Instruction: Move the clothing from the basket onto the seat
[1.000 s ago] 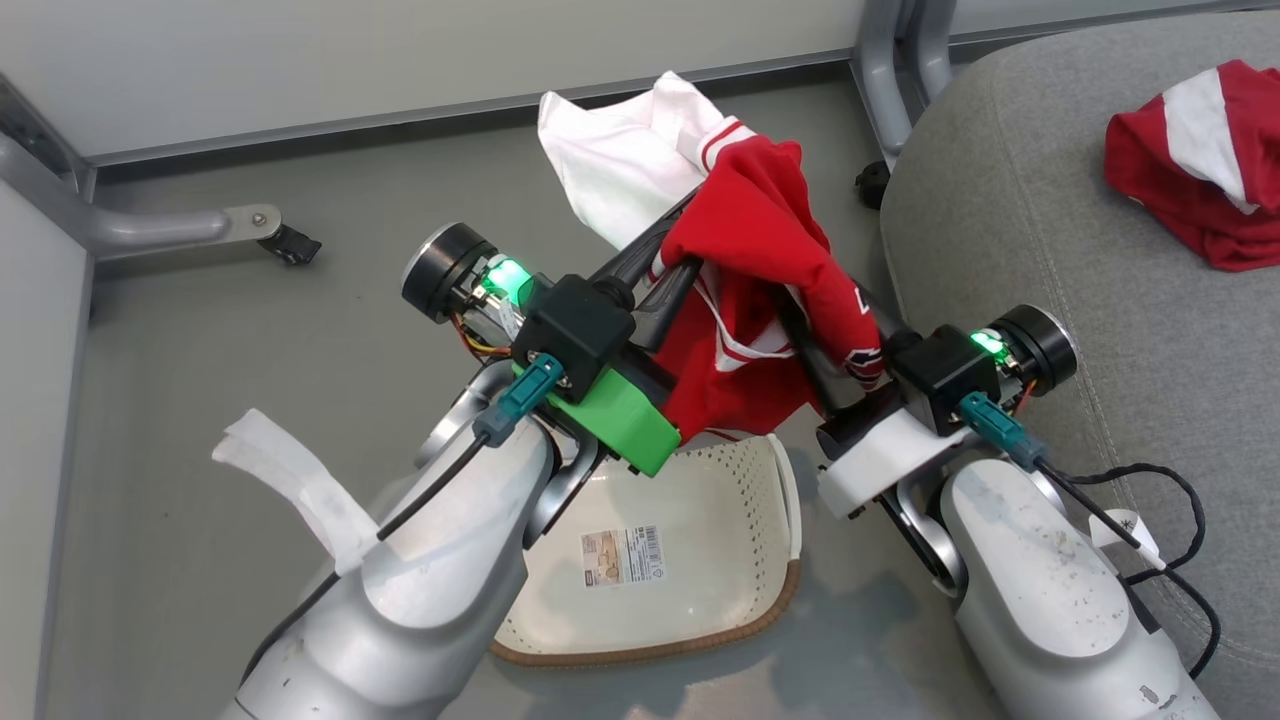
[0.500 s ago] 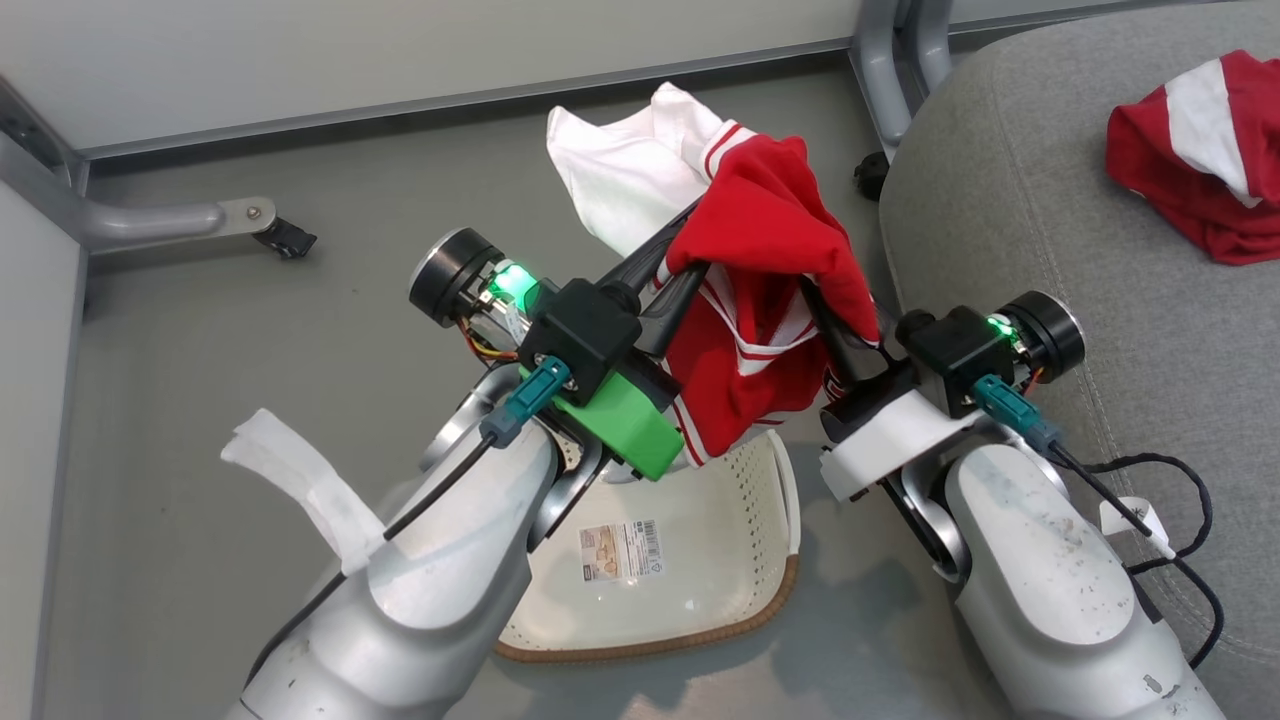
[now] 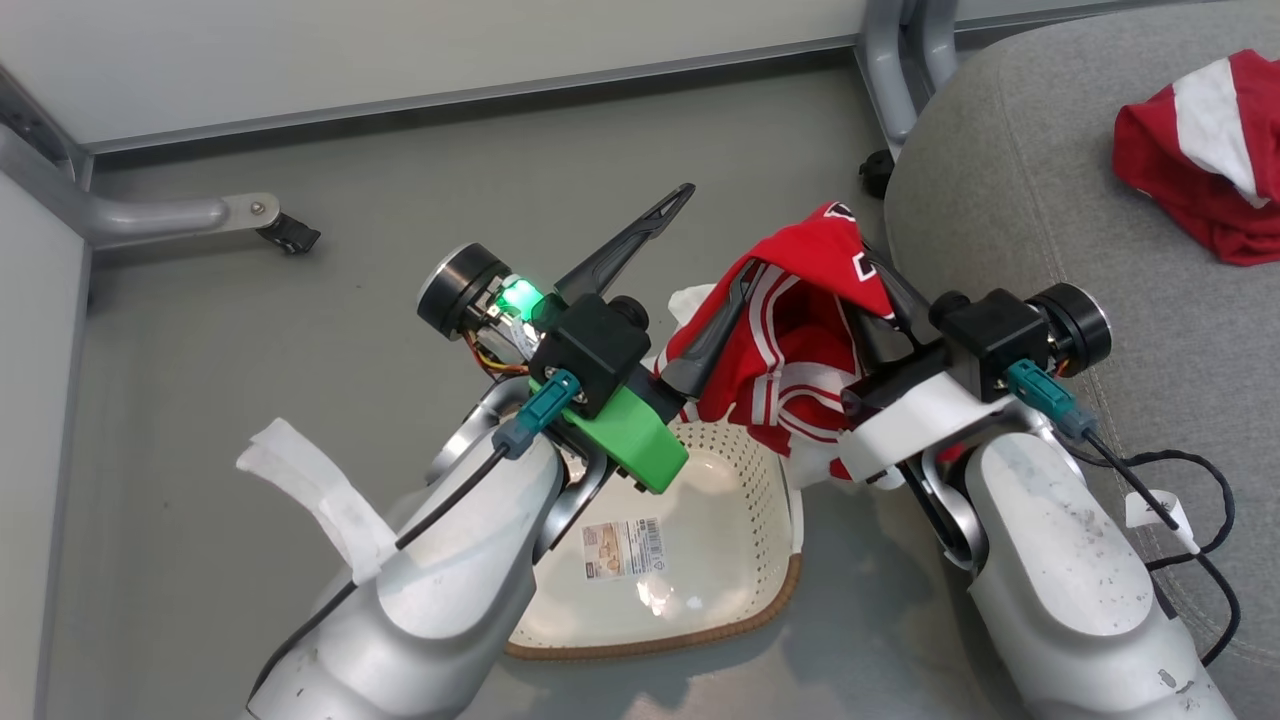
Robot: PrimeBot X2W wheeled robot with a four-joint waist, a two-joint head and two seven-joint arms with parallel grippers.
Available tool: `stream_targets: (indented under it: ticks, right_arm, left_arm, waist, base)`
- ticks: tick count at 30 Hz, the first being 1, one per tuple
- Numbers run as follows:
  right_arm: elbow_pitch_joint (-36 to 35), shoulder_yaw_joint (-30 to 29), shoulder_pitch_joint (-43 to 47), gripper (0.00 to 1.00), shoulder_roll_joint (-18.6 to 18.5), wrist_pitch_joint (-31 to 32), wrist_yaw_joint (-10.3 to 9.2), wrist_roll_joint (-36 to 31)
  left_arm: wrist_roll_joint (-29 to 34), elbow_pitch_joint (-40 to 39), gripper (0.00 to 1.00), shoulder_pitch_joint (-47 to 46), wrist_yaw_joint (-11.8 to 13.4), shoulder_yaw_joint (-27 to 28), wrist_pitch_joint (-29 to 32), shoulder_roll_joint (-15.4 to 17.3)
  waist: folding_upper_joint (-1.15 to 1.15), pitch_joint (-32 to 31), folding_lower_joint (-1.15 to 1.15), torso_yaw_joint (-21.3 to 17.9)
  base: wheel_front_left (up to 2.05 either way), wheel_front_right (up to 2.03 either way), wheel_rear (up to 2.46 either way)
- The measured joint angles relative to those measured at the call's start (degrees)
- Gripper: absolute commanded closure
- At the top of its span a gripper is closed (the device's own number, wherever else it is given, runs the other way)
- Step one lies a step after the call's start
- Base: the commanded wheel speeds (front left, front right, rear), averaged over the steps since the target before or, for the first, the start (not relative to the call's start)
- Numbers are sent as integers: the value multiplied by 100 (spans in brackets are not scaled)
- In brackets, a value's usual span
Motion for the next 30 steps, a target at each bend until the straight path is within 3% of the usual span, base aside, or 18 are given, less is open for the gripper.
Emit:
stream_targets:
  ticks: [13,30]
  right_arm:
    - [-53,-426,96,100,1,0,0,10]
    - [-465,-1114,497,100,16,0,0,52]
  left_arm:
    - [44,-36,0,63,-4,62,0,18]
    - [79,-105,0,176,-5,104,-1,169]
  waist:
    - [0,8,0,-166]
    - [0,132,0,-940]
  base:
    - [0,0,0]
    - [0,0,0]
